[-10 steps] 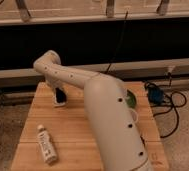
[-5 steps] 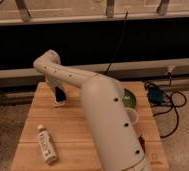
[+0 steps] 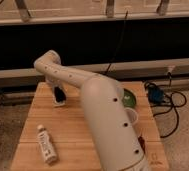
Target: Place the eraser on the white sponge
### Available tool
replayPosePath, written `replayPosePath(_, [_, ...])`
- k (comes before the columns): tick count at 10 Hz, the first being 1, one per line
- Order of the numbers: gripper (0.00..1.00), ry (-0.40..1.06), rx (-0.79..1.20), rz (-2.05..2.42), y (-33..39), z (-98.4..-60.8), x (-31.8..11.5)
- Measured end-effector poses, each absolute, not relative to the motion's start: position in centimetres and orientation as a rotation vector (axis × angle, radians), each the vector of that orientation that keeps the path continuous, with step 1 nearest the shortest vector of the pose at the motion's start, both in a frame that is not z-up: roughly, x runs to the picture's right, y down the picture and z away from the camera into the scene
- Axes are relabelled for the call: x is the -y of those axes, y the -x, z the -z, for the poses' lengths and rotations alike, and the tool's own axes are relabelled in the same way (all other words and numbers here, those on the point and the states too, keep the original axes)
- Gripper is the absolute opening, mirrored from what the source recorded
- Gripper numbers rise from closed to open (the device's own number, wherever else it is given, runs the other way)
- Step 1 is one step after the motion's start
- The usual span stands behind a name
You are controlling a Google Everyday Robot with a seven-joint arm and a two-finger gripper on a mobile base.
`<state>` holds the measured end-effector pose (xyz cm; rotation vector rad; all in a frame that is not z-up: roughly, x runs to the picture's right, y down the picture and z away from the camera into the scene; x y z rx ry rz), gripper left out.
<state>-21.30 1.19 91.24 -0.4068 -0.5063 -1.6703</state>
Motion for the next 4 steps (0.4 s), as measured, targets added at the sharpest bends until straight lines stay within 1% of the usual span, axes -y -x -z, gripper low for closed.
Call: replayPosePath(4, [0.8, 0.403, 0.509, 1.675, 21.32, -91.52, -1.09])
